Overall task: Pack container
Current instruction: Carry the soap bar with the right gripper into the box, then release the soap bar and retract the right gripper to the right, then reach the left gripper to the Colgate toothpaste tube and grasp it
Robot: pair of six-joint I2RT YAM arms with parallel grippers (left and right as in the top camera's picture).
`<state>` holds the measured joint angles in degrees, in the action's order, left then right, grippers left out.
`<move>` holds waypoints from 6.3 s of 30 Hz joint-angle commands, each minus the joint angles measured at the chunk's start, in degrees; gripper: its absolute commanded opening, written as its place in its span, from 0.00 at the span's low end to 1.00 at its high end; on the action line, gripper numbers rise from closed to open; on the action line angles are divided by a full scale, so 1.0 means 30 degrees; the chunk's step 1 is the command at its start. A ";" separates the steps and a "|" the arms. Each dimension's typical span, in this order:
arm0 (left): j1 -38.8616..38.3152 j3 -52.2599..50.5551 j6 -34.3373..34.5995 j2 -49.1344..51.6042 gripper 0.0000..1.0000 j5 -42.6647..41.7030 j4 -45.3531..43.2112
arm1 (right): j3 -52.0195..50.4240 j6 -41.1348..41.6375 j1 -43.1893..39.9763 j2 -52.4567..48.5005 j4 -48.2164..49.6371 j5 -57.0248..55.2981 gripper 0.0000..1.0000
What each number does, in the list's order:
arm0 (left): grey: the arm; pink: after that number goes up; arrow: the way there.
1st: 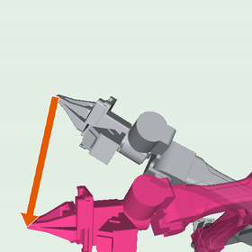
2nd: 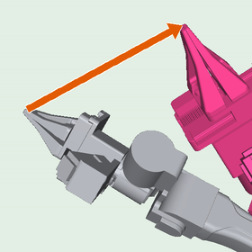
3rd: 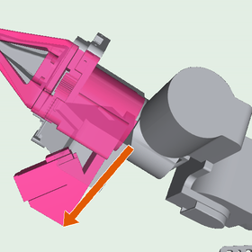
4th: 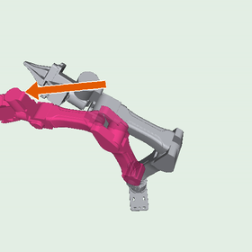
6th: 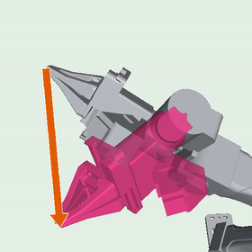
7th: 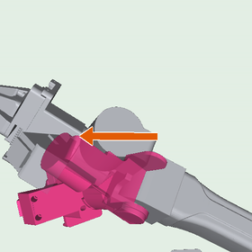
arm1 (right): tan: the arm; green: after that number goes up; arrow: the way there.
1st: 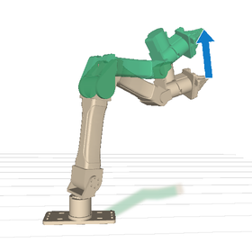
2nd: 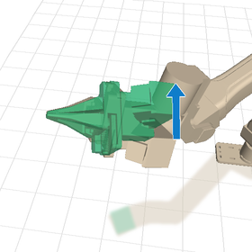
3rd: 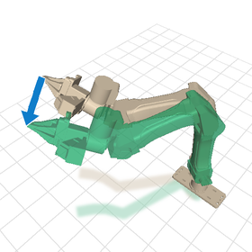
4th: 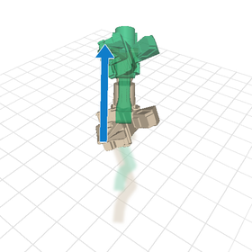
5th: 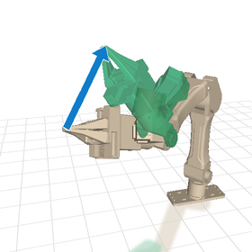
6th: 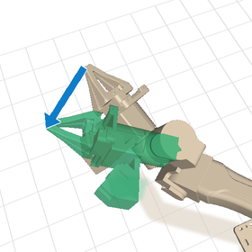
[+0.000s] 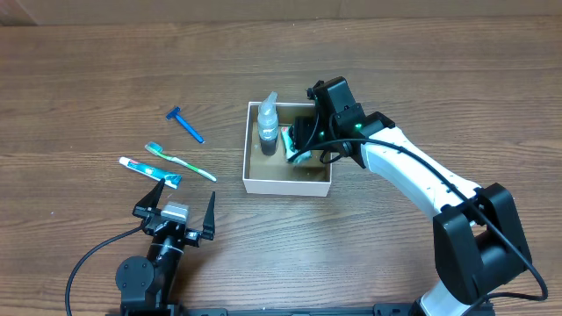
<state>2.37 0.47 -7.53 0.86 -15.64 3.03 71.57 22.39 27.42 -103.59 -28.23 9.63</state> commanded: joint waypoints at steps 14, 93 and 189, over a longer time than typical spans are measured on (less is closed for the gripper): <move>0.0109 -0.0066 -0.0211 -0.0182 1.00 0.0211 -0.0029 | 0.2929 -0.0459 -0.0015 0.1355 -0.4124 0.0372 0.67; 0.0095 1.0440 0.7570 0.7715 1.00 -0.1209 0.8116 | 0.6098 -0.1464 -1.1023 0.5042 -1.2764 -0.2193 1.00; 0.3322 2.1289 1.5307 3.5831 0.26 0.5151 1.2335 | 0.6098 -0.1464 -1.1023 0.5027 -1.2764 -0.2193 1.00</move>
<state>12.12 63.81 40.32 106.96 3.60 39.29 89.23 18.17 -5.58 -88.77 -66.70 2.76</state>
